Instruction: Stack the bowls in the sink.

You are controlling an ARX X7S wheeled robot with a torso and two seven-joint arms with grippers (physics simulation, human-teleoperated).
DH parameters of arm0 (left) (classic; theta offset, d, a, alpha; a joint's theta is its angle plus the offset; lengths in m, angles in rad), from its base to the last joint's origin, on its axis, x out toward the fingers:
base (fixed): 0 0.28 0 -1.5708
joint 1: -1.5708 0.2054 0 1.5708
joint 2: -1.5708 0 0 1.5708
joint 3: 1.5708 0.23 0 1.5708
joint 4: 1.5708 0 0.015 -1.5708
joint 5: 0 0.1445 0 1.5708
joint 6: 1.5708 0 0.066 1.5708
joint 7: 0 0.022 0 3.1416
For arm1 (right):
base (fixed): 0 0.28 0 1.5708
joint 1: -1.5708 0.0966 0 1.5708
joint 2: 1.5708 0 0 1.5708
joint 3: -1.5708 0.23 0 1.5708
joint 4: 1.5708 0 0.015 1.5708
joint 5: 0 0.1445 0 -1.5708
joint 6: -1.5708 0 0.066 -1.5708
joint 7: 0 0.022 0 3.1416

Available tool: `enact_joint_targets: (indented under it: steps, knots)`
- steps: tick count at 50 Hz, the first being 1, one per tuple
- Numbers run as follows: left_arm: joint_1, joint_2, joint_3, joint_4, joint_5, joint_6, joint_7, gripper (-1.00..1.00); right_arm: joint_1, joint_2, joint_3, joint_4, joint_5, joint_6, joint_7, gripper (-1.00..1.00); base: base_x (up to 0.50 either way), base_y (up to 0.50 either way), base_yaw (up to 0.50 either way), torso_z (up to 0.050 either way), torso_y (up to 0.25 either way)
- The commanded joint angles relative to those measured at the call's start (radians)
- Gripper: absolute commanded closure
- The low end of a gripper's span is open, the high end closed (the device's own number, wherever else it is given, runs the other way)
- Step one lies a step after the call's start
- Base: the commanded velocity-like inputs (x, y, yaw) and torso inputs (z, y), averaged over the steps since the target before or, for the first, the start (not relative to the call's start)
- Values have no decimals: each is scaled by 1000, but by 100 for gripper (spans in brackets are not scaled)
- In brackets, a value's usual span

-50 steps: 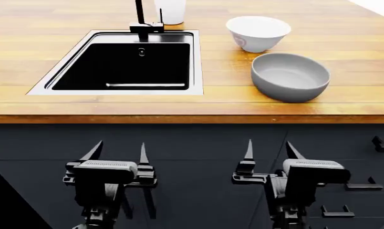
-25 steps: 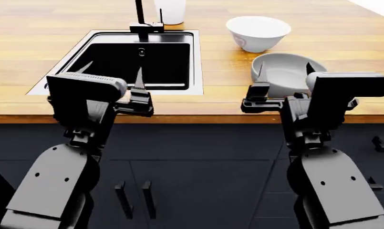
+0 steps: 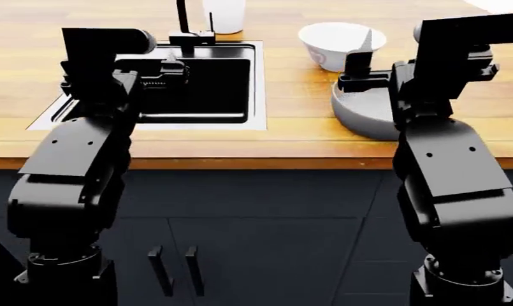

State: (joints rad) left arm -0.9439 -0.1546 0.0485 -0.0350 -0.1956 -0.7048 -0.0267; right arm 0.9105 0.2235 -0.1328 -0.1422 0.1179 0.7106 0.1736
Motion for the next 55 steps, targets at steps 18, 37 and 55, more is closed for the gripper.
enact_joint_targets:
  steps: [18,37,55]
  knots:
    - [-33,3,-9,-2,-33,-52,-30,-100,31,30,1,-5,-2,50,19,-100,325,-122,0,0,0]
    - [-23,-11,-21,3,-48,-54,-45,-100,56,40,-9,-5,-2,54,19,-100,229,-202,0,0,0]
    - [-184,-73,9,21,-101,-218,15,-100,249,62,-49,55,2,110,-31,-100,122,-110,0,0,1]
